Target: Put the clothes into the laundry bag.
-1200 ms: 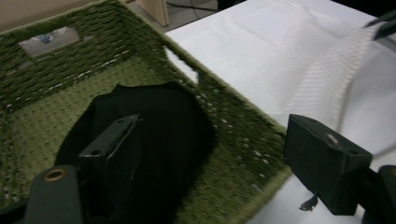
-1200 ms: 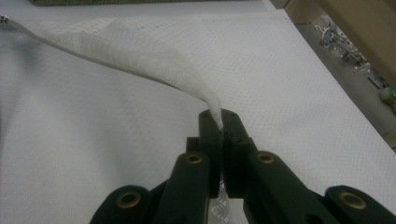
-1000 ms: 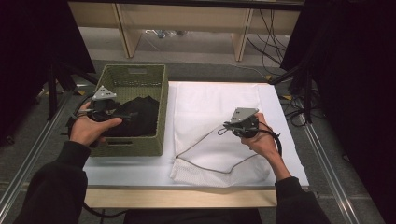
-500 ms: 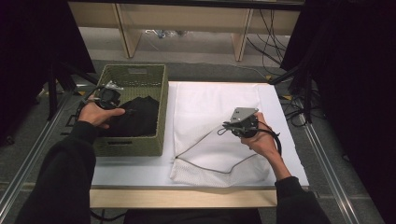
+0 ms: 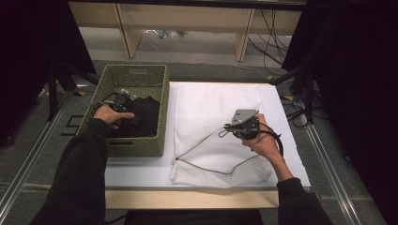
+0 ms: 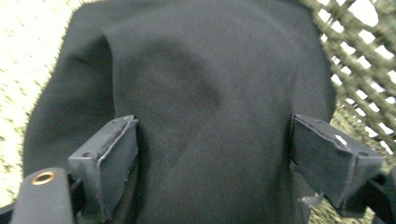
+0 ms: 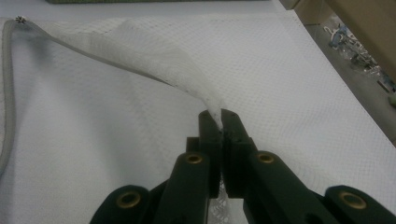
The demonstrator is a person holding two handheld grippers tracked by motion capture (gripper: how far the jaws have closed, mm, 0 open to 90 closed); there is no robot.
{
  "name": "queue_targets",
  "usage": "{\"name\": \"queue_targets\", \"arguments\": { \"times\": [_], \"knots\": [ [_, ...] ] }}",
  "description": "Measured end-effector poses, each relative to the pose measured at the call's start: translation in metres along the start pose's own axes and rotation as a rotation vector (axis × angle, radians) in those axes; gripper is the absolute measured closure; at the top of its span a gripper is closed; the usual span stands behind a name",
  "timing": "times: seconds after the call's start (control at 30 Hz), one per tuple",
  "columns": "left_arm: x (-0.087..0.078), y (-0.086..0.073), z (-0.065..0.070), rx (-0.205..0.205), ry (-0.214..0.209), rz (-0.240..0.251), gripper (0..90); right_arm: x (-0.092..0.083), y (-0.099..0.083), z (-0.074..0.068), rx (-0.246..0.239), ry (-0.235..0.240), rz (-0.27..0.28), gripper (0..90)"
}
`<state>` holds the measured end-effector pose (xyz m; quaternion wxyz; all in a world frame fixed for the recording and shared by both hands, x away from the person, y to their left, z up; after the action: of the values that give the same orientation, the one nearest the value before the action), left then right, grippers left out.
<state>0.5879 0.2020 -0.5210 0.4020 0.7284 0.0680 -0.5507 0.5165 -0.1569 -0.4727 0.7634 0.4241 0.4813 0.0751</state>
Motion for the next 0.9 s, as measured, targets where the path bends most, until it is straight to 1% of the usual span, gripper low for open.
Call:
{"name": "queue_targets", "arguments": {
  "times": [0.03, 0.07, 0.1, 0.13, 0.17, 0.2, 0.23, 0.27, 0.3, 0.33, 0.37, 0.4, 0.43, 0.47, 0.5, 0.53, 0.57, 0.6, 0.63, 0.67, 0.7, 0.73, 0.77, 0.8, 0.83, 0.87, 0.9],
  "knots": [
    [0.005, -0.002, 0.002, 0.002, -0.01, -0.029, 17.3, 0.0, 0.0, 0.0, -0.001, 0.001, 0.0, 89.2],
    [0.005, -0.002, 0.002, 0.002, -0.01, -0.029, 16.7, 0.0, 0.0, 0.0, -0.001, 0.001, 0.0, 89.2],
    [0.007, -0.003, 0.002, 0.007, -0.011, -0.04, 16.7, 0.0, 0.0, 0.0, -0.001, 0.001, 0.0, 89.2],
    [0.01, -0.003, 0.003, 0.006, -0.012, -0.041, 14.5, 0.0, -0.001, -0.002, 0.017, 0.001, -0.006, 89.2],
    [0.013, -0.004, 0.006, 0.014, -0.013, -0.049, 13.6, 0.0, -0.001, -0.002, 0.017, 0.002, -0.007, 89.1],
    [0.013, -0.004, 0.006, 0.014, -0.013, -0.049, 10.9, 0.0, -0.001, -0.002, 0.017, 0.002, -0.007, 89.1],
    [0.015, -0.004, 0.008, 0.02, -0.018, -0.054, 10.9, 0.001, -0.001, -0.002, 0.012, 0.003, -0.004, 89.1],
    [0.018, -0.004, 0.009, 0.038, -0.019, -0.063, 4.7, 0.001, -0.001, -0.002, 0.01, 0.004, -0.006, 89.1],
    [0.023, -0.007, 0.013, 0.072, -0.017, -0.092, 1.1, 0.001, 0.0, -0.002, -0.008, 0.006, -0.005, 89.1],
    [0.027, -0.008, 0.016, 0.078, -0.009, -0.103, 0.0, 0.001, -0.001, -0.002, -0.002, 0.005, -0.008, 89.1],
    [0.028, -0.01, 0.015, 0.11, -0.002, -0.136, 0.0, 0.001, -0.001, -0.003, 0.001, 0.007, -0.008, 89.1],
    [0.028, -0.011, 0.014, 0.125, 0.007, -0.16, 0.0, 0.001, 0.0, -0.003, 0.004, 0.008, -0.005, 89.1],
    [0.028, -0.011, 0.014, 0.125, 0.007, -0.16, 0.0, 0.0, -0.001, -0.004, 0.018, 0.006, -0.007, 89.1],
    [0.029, -0.011, 0.01, 0.128, 0.033, -0.176, 1.6, 0.0, 0.0, -0.003, 0.001, 0.006, -0.004, 89.1],
    [0.029, -0.011, 0.01, 0.128, 0.033, -0.176, 7.5, 0.0, 0.0, -0.003, 0.001, 0.006, -0.004, 89.1],
    [0.025, -0.01, 0.005, 0.129, 0.068, -0.187, 16.5, -0.001, -0.001, -0.004, 0.017, 0.002, -0.006, 89.0],
    [0.022, -0.008, 0.005, 0.125, 0.064, -0.174, 26.2, -0.002, -0.001, -0.005, 0.027, 0.005, -0.011, 89.0],
    [0.018, -0.007, 0.004, 0.129, 0.057, -0.171, 36.2, -0.002, 0.0, -0.003, 0.015, 0.003, -0.004, 89.0],
    [0.018, -0.007, 0.004, 0.129, 0.057, -0.171, 44.1, -0.002, 0.0, -0.003, 0.015, 0.003, -0.004, 89.0],
    [0.018, -0.003, 0.005, 0.085, 0.063, -0.131, 52.0, -0.002, 0.0, -0.003, 0.015, 0.004, -0.004, 89.0],
    [0.013, 0.001, 0.001, 0.07, 0.078, -0.095, 58.6, -0.001, 0.0, -0.003, 0.014, 0.004, -0.003, 89.0],
    [0.013, 0.001, 0.001, 0.07, 0.078, -0.095, 60.6, -0.001, 0.0, -0.003, 0.014, 0.004, -0.003, 89.0],
    [0.014, 0.001, 0.0, 0.071, 0.086, -0.091, 60.3, -0.001, 0.0, -0.003, 0.013, 0.003, -0.001, 89.0],
    [0.016, 0.002, 0.001, 0.083, 0.079, -0.084, 58.4, 0.0, 0.0, -0.002, -0.001, 0.008, 0.001, 89.0],
    [0.016, 0.002, 0.001, 0.083, 0.079, -0.084, 53.3, 0.0, -0.001, -0.002, 0.001, 0.008, -0.003, 89.0],
    [0.017, 0.0, 0.001, 0.108, 0.083, -0.099, 45.5, -0.001, -0.002, -0.002, 0.017, 0.004, -0.007, 89.0],
    [0.017, -0.001, 0.0, 0.107, 0.108, -0.111, 35.6, -0.001, -0.002, -0.002, 0.023, 0.004, -0.003, 89.0]
  ]
}}
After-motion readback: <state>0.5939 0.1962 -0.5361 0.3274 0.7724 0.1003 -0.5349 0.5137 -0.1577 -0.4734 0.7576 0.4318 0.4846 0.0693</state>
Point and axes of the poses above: each handheld gripper's, and its own axes: x roughly forward along the jaws, y roughly out of its top, z roughly to its right, the point moved 10 cm from there along x, roughly forward along the jaws, and after that the axes turned 13 degrees about x, right-handed, at the moved point
